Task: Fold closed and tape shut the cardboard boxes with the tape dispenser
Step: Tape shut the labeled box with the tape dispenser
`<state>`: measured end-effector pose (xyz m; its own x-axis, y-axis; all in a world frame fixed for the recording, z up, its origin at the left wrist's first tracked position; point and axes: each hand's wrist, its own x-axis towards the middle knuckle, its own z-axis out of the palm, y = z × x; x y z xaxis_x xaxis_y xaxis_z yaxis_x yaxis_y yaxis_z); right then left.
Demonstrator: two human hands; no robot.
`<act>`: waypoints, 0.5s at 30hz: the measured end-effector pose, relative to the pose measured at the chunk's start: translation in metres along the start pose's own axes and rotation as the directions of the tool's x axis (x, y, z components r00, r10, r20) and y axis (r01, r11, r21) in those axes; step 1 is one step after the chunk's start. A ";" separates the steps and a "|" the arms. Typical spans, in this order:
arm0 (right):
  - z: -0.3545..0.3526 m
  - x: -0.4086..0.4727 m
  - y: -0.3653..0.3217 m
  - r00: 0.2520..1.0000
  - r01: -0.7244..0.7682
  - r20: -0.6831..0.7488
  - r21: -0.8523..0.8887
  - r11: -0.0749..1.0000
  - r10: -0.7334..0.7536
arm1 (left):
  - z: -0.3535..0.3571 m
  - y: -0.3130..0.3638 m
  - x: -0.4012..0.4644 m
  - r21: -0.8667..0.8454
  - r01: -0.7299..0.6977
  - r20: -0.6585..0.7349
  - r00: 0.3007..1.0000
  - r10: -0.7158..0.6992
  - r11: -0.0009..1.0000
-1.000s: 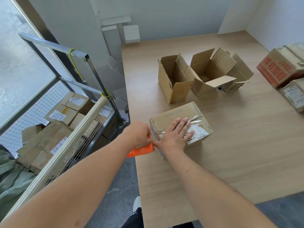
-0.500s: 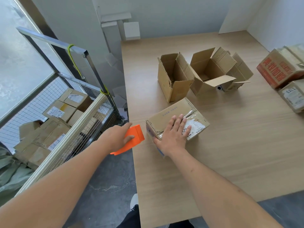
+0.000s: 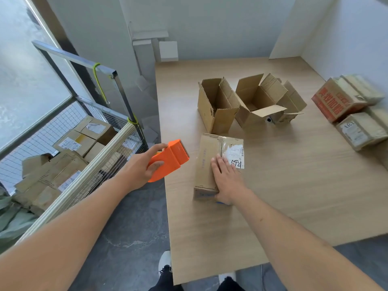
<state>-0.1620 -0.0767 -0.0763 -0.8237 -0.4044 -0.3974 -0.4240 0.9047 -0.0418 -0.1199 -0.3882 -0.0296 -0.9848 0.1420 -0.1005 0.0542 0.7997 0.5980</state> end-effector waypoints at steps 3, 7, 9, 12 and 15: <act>0.003 -0.009 0.015 0.998 0.060 0.002 -0.039 0.997 -0.060 | 0.002 0.021 -0.011 -0.005 -0.021 -0.063 0.998 0.021 1.000; -0.001 -0.021 0.048 0.983 0.180 0.044 0.012 0.984 -0.180 | 0.015 0.055 -0.029 0.098 -0.088 -0.166 0.981 0.103 0.991; -0.015 -0.026 0.059 0.975 0.160 0.081 0.385 0.909 -0.206 | 0.024 0.070 -0.037 0.189 -0.128 -0.162 0.974 0.160 0.974; -0.040 -0.030 0.059 0.997 0.077 -0.054 0.887 0.455 -0.062 | 0.040 0.094 -0.047 0.294 -0.148 -0.193 0.958 0.210 0.944; -0.058 -0.038 0.052 0.992 0.103 -0.114 0.973 0.208 0.045 | 0.053 0.113 -0.054 0.362 -0.171 -0.212 0.942 0.260 0.916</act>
<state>-0.1742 -0.0223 -0.0104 -0.8796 -0.3762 -0.2913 0.1935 0.2766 -0.9413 -0.0513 -0.2742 0.0013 -0.9487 0.2179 0.2293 0.2782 0.9197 0.2771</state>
